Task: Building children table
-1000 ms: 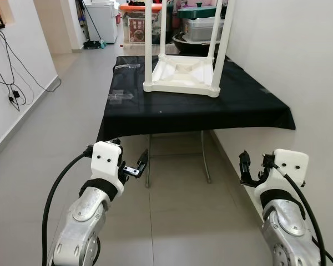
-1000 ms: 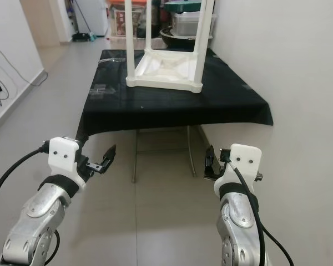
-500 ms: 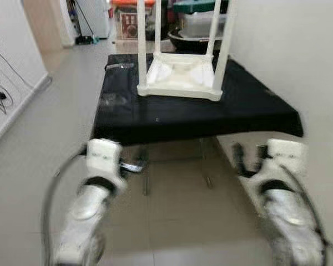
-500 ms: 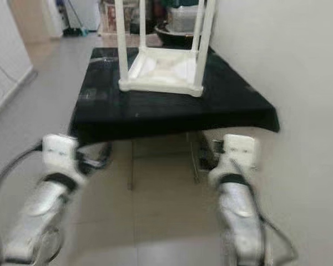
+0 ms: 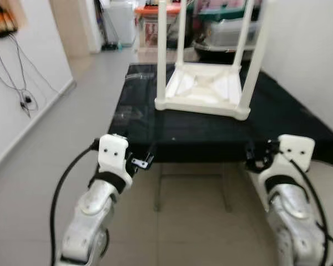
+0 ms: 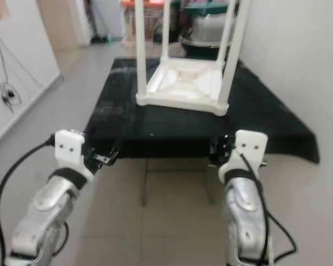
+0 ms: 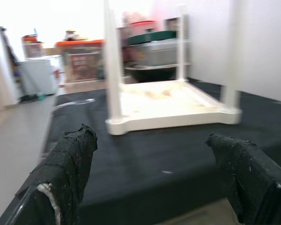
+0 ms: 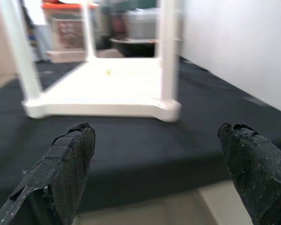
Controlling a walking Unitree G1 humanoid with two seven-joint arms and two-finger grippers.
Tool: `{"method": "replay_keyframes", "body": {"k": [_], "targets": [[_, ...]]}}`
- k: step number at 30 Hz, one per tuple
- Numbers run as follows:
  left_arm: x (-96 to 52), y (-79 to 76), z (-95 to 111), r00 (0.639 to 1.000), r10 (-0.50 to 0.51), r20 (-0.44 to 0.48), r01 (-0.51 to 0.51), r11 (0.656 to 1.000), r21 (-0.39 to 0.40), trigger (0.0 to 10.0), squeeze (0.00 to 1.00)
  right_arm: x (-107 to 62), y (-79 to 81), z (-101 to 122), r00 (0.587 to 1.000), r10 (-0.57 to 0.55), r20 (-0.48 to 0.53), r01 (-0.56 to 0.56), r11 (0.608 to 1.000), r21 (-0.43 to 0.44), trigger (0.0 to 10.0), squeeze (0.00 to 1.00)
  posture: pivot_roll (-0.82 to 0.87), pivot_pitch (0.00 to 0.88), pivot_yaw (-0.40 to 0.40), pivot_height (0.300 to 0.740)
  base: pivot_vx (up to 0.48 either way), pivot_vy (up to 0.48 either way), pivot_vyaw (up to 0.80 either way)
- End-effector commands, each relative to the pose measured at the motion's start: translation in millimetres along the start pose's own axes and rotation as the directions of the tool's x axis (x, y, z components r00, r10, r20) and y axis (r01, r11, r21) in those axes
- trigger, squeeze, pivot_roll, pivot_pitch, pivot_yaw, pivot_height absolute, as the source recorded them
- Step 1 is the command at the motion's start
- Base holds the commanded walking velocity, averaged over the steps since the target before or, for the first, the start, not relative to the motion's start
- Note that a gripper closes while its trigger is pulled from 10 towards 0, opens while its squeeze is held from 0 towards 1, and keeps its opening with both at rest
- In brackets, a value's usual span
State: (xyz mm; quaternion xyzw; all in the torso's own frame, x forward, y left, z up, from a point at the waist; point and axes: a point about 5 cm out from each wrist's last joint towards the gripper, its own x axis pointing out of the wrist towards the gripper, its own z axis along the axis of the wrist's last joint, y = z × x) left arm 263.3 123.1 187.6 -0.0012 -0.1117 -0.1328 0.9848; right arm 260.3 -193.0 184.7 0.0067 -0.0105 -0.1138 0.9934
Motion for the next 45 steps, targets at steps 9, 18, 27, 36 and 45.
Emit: {"method": "replay_keyframes", "body": {"k": [9, 18, 27, 36, 45], "targets": [[-5.2, 13.8, -4, 0.999, 0.036, -0.013, -0.036, 0.999, 0.014, 10.0, 0.00, 5.7, 7.9, 3, 0.999, 0.038, 0.016, -0.038, 0.999, -0.004, 10.0, 0.00, 0.08, 0.000, -0.085, 0.740, 0.372, 0.000, 0.00], [-3.8, 11.6, -6, 0.999, 0.030, -0.010, -0.030, 0.999, 0.011, 10.0, 0.00, 9.6, 7.4, 9, 0.998, 0.037, 0.047, -0.036, 0.999, -0.004, 10.0, 0.00, 0.08, 0.000, -0.085, 0.740, 0.372, 0.000, 0.00], [-3.6, 10.2, -7, 1.000, 0.030, -0.005, -0.030, 1.000, 0.007, 10.0, 0.00, 14.8, 6.7, 24, 0.992, 0.030, 0.120, -0.030, 1.000, 0.003, 10.0, 0.00, 0.08, 0.000, -0.091, 0.740, 0.373, 0.000, 0.00], [-3.3, 9.1, -7, 0.999, 0.032, 0.001, -0.032, 0.999, 0.002, 10.0, 0.00, 19.2, 1.8, 52, 0.964, -0.024, 0.266, 0.022, 1.000, 0.008, 10.0, 0.00, 0.08, 0.000, -0.094, 0.740, 0.256, 0.000, 0.00], [-3.7, 8.1, -6, 1.000, 0.031, 0.004, -0.031, 1.000, 0.004, 10.0, 0.00, 28.1, 5.1, 64, 0.954, -0.004, 0.301, 0.000, 1.000, 0.012, 10.0, 0.00, 0.09, 0.000, -0.099, 0.740, 0.000, 0.000, 0.00]]}}
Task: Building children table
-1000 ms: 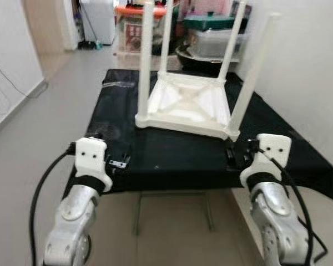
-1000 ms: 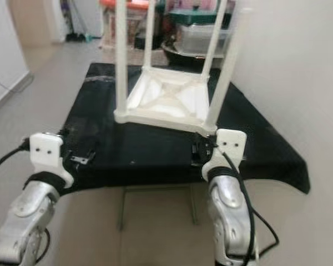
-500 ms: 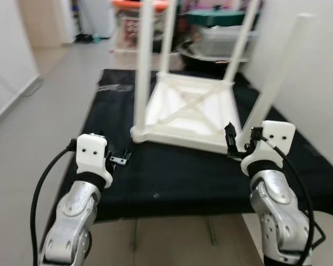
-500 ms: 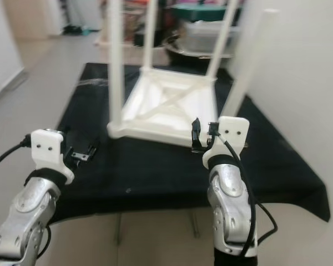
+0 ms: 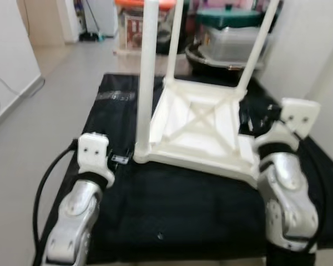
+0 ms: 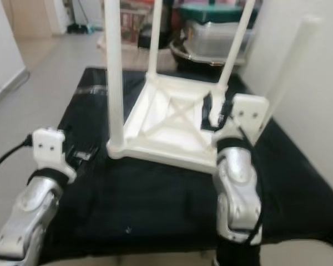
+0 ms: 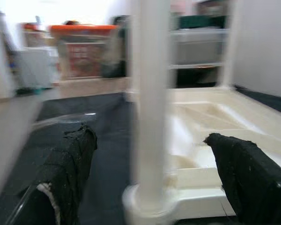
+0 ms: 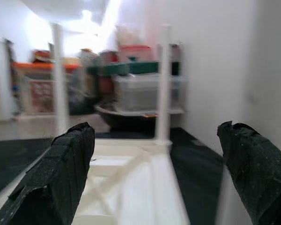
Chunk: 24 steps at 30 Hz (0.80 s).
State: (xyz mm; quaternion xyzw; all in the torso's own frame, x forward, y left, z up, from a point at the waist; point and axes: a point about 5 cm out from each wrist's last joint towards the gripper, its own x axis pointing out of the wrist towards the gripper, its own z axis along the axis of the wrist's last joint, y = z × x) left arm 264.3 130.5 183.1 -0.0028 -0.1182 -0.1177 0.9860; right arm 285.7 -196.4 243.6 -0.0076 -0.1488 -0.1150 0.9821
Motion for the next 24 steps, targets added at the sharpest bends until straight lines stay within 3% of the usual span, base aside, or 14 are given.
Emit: {"method": "replay_keyframes", "body": {"k": [1, 2, 4, 7, 9, 12, 21, 24], "targets": [[-1.7, 1.0, -2, 1.000, 0.000, -0.009, 0.000, 1.000, 0.002, 10.0, 0.00, 3.1, 1.8, 6, 1.000, -0.001, 0.026, 0.000, 1.000, 0.009, 10.0, 0.00, 0.09, 0.000, -0.099, 0.740, 0.000, 0.000, 0.00], [-1.8, 1.5, -1, 1.000, 0.002, -0.008, -0.002, 1.000, 0.004, 10.0, 0.00, 11.6, -2.4, 15, 0.997, -0.025, 0.067, 0.025, 1.000, 0.000, 10.0, 0.00, 0.09, 0.000, -0.103, 0.740, 0.000, 0.000, 0.00], [-1.8, 1.5, -1, 1.000, 0.002, -0.008, -0.002, 1.000, 0.004, 10.0, 0.00, 11.6, -2.4, 15, 0.997, -0.025, 0.067, 0.025, 1.000, 0.000, 10.0, 0.00, 0.09, 0.000, -0.103, 0.740, 0.000, 0.000, 0.00], [-2.3, 2.0, -1, 1.000, 0.003, -0.009, -0.003, 1.000, 0.005, 10.0, 0.00, 14.4, -4.3, 32, 0.987, -0.036, 0.158, 0.038, 0.999, -0.013, 10.0, 0.00, 0.09, 0.000, -0.104, 0.740, 0.000, 0.000, 0.00], [-2.9, 1.3, -1, 1.000, 0.002, -0.010, -0.002, 1.000, 0.003, 10.0, 0.00, 9.3, 1.6, 52, 0.961, -0.006, 0.278, 0.015, 0.999, -0.029, 10.0, 0.00, 0.09, 0.000, -0.101, 0.740, 0.000, 0.000, 0.00], [-2.7, 0.0, -2, 1.000, -0.002, -0.010, 0.002, 1.000, 0.002, 10.0, 0.00, 5.4, 8.4, 57, 0.948, 0.035, 0.316, -0.021, 0.999, -0.048, 10.0, 0.00, 0.09, 0.000, -0.096, 0.740, 0.000, 0.000, 0.00], [-1.4, -0.4, -2, 1.000, -0.006, -0.009, 0.006, 1.000, 0.003, 10.0, 0.00, 9.4, 2.9, 51, 0.950, -0.002, 0.312, 0.032, 0.995, -0.092, 10.0, 0.00, 0.09, 0.000, -0.096, 0.740, 0.000, 0.000, 0.00], [-2.1, -1.6, -2, 1.000, -0.007, -0.010, 0.007, 1.000, 0.002, 10.0, 0.00, 25.2, -18.9, 47, 0.949, -0.139, 0.283, 0.172, 0.981, -0.094, 10.0, 0.00, 0.09, 0.000, -0.099, 0.740, 0.000, 0.000, 0.00]]}}
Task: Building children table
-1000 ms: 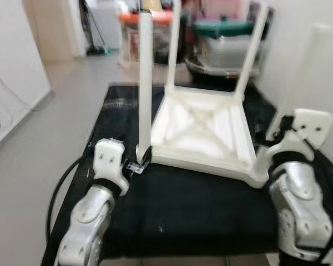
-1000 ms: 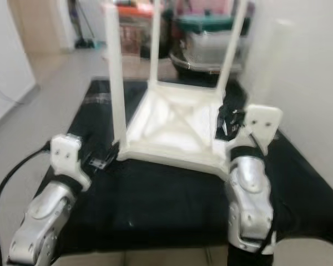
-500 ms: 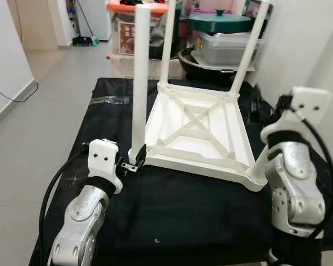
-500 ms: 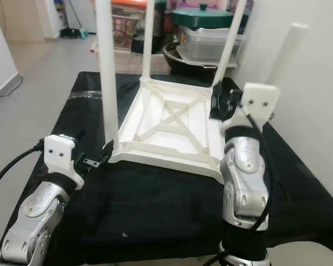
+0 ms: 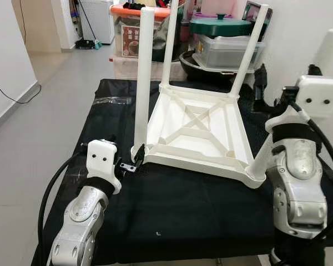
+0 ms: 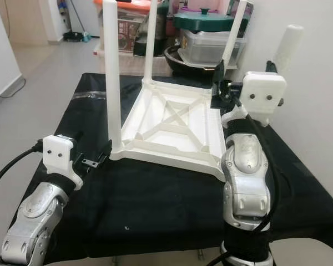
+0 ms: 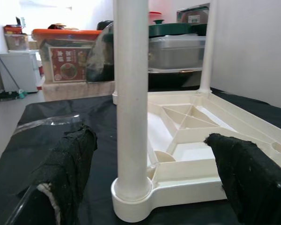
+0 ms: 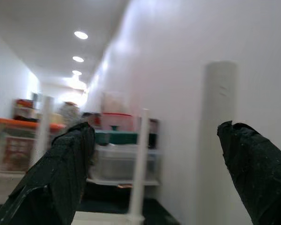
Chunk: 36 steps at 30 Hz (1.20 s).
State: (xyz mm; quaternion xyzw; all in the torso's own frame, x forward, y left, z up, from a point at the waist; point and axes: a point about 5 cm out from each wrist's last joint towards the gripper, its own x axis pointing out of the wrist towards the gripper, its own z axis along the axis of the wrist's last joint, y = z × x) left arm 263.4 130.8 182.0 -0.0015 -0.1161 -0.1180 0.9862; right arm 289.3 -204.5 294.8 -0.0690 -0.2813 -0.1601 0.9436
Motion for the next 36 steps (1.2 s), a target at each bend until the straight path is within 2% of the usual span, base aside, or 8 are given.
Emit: {"method": "replay_keyframes", "body": {"k": [1, 13, 18, 25, 26, 30, 32, 36], "targets": [[-0.8, -2.0, -2, 1.000, -0.007, -0.006, 0.007, 1.000, -0.001, 10.0, 0.00, 8.2, -15.5, -7, 0.995, -0.095, -0.021, 0.094, 0.995, -0.030, 10.0, 0.00, 0.09, 0.000, -0.099, 0.740, 0.000, 0.000, 0.00], [0.4, -1.6, -2, 1.000, -0.005, -0.005, 0.005, 1.000, -0.001, 10.0, 0.00, 23.7, -14.0, -31, 0.988, -0.049, -0.144, 0.061, 0.995, 0.084, 10.0, 0.00, 0.10, 0.000, -0.101, 0.740, 0.000, 0.000, 0.00], [0.7, -0.4, -3, 1.000, -0.003, -0.006, 0.003, 1.000, 0.001, 10.0, 0.00, 45.2, -16.2, -25, 0.993, -0.027, -0.116, 0.038, 0.995, 0.096, 10.0, 0.00, 0.10, 0.000, -0.101, 0.740, 0.000, 0.000, 0.00], [0.3, -0.4, -3, 1.000, -0.003, -0.009, 0.003, 1.000, 0.002, 10.0, 0.00, 56.9, -24.5, -20, 0.994, -0.053, -0.101, 0.064, 0.991, 0.117, 10.0, 0.00, 0.10, 0.000, -0.100, 0.740, 0.000, 0.000, 0.00], [-0.2, -0.3, -4, 1.000, -0.003, -0.012, 0.003, 1.000, 0.003, 10.0, 0.00, 61.5, -29.6, -18, 0.992, -0.067, -0.105, 0.082, 0.986, 0.145, 0.0, 0.00, 0.10, 0.000, -0.103, 0.740, 0.000, 0.000, 0.00], [-0.8, -0.3, -5, 1.000, -0.005, -0.017, 0.005, 1.000, 0.005, 10.0, 0.00, 63.4, -34.1, -24, 0.986, -0.065, -0.155, 0.091, 0.983, 0.162, 0.0, 0.00, 0.10, 0.000, -0.102, 0.740, 0.000, 0.000, 0.00], [-0.6, -0.9, -5, 1.000, -0.012, -0.023, 0.012, 1.000, 0.009, 10.0, 0.00, 56.4, -34.1, -46, 0.963, -0.041, -0.266, 0.079, 0.988, 0.132, 0.0, 0.00, 0.10, 0.000, -0.102, 0.740, 0.000, 0.000, 0.00], [0.0, -0.5, -6, 1.000, -0.013, -0.026, 0.014, 1.000, 0.013, 10.0, 0.00, 49.5, -38.2, -64, 0.934, -0.027, -0.357, 0.075, 0.990, 0.122, 0.0, 0.00, 0.10, 0.000, -0.102, 0.740, 0.000, 0.000, 0.00]]}}
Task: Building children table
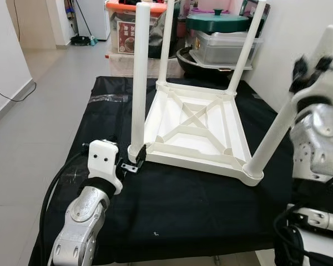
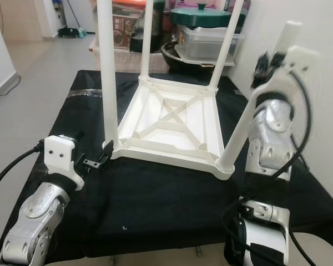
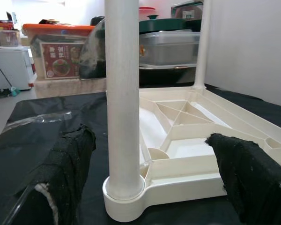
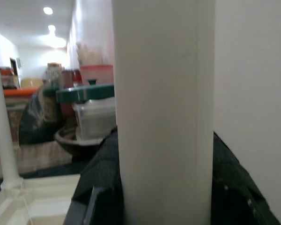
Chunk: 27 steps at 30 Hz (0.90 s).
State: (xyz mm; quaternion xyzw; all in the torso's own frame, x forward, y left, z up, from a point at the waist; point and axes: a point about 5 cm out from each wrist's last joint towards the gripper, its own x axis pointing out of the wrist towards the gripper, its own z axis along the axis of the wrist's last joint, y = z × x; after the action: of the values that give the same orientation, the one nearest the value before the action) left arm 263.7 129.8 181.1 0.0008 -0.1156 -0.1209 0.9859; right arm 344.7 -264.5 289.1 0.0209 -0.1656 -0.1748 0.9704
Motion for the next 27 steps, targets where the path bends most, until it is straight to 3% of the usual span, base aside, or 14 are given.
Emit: {"method": "replay_keyframes", "body": {"k": [1, 9, 17, 20, 21, 22, 23, 24, 25, 27], "targets": [[-0.3, 0.4, -5, 1.000, -0.007, -0.025, 0.007, 1.000, 0.009, 10.0, 0.00, -2.0, -3.6, -19, 0.995, -0.003, -0.097, 0.004, 1.000, 0.004, 0.0, 0.00, 0.10, 0.000, -0.102, 0.740, 0.000, 0.000, 0.00], [-0.2, -1.5, -6, 0.999, -0.013, -0.029, 0.014, 1.000, 0.008, 10.0, 0.00, -4.3, -4.0, -29, 0.988, 0.029, -0.150, -0.030, 1.000, -0.005, 0.0, 0.00, 0.10, 0.000, -0.101, 0.740, 0.000, 0.000, 0.00], [0.4, -2.0, -7, 0.999, -0.020, -0.034, 0.021, 1.000, 0.010, 10.0, 0.00, -3.2, -0.1, -32, 0.981, 0.053, -0.186, -0.043, 0.998, 0.055, 0.0, 0.00, 0.10, 0.000, -0.101, 0.740, 0.000, 0.000, 0.00], [-0.6, -1.9, -8, 0.999, -0.022, -0.039, 0.022, 1.000, 0.012, 10.0, 0.00, -4.2, 2.2, -36, 0.973, 0.067, -0.219, -0.045, 0.993, 0.107, 0.0, 0.00, 0.11, 0.000, -0.103, 0.740, 0.000, 0.000, 0.00], [-0.7, -2.1, -8, 0.999, -0.022, -0.041, 0.022, 1.000, 0.012, 10.0, 0.00, -4.9, 2.6, -40, 0.963, 0.065, -0.261, -0.014, 0.981, 0.191, 0.0, 0.00, 0.11, 0.000, -0.103, 0.740, 0.000, 0.000, 0.00], [-0.7, -2.1, -8, 0.999, -0.022, -0.041, 0.022, 1.000, 0.012, 10.0, 0.00, -4.9, 2.6, -40, 0.963, 0.065, -0.261, -0.014, 0.981, 0.191, 0.0, 0.00, 0.11, 0.000, -0.103, 0.740, 0.000, 0.000, 0.00], [-0.9, -2.4, -9, 0.999, -0.022, -0.043, 0.022, 1.000, 0.011, 10.0, 0.00, -6.2, 3.3, -48, 0.944, 0.065, -0.322, 0.040, 0.950, 0.309, 0.0, 0.00, 0.11, 0.000, -0.102, 0.740, 0.000, 0.000, 0.00], [-0.9, -2.6, -9, 0.999, -0.022, -0.043, 0.022, 1.000, 0.011, 10.0, 0.00, -6.5, 2.4, -52, 0.933, 0.059, -0.355, 0.080, 0.928, 0.364, 0.0, 0.00, 0.11, 0.000, -0.102, 0.740, 0.000, 0.000, 0.00], [-0.9, -2.6, -9, 0.999, -0.022, -0.043, 0.022, 1.000, 0.011, 10.0, 0.00, -6.5, 2.4, -52, 0.933, 0.059, -0.355, 0.080, 0.928, 0.364, 0.0, 0.00, 0.11, 0.000, -0.102, 0.740, 0.000, 0.000, 0.00], [-1.2, -2.3, -9, 0.999, -0.019, -0.044, 0.020, 1.000, 0.011, 10.0, 0.00, -7.1, -9.3, -69, 0.883, -0.017, -0.469, 0.305, 0.780, 0.546, 0.0, 0.00, 0.11, 0.000, -0.105, 0.740, 0.000, 0.000, 0.00]]}}
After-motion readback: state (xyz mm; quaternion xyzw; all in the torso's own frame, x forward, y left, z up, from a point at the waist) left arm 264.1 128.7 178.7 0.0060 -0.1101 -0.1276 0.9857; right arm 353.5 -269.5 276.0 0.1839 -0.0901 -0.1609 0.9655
